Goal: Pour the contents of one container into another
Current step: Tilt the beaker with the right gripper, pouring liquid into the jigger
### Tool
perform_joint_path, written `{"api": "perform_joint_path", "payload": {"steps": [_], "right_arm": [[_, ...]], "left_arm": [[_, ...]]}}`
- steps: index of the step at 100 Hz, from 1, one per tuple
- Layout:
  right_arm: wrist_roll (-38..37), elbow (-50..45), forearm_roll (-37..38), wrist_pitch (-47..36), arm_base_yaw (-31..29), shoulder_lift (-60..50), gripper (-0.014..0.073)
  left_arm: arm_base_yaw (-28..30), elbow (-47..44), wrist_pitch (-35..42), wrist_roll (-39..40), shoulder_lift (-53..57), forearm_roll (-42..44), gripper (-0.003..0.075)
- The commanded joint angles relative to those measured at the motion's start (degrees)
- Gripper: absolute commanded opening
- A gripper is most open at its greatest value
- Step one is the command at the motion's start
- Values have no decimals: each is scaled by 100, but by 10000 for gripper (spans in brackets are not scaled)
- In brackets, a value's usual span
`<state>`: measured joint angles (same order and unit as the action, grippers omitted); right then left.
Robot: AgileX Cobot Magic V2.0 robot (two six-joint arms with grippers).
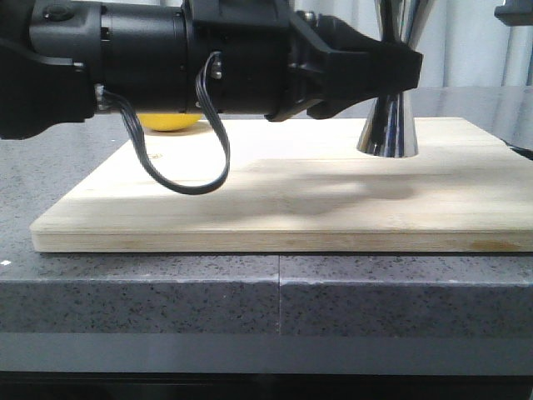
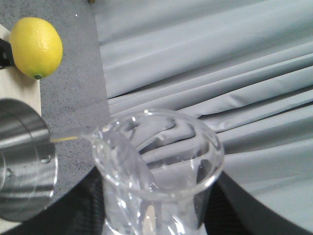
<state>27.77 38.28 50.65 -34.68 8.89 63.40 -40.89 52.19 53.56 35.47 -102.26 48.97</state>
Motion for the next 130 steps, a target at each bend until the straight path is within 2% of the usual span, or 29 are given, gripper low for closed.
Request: {"api": "perform_joint_path", "payload": {"steps": [1,130], "right_arm": [[43,159,-178,-374,-9,-139,291],[531,159,-155,-367,-9,-139,291]], "left_arm": [[-3,181,457,63,268,-213,60],[-3,181,457,63,268,-213,60]]}}
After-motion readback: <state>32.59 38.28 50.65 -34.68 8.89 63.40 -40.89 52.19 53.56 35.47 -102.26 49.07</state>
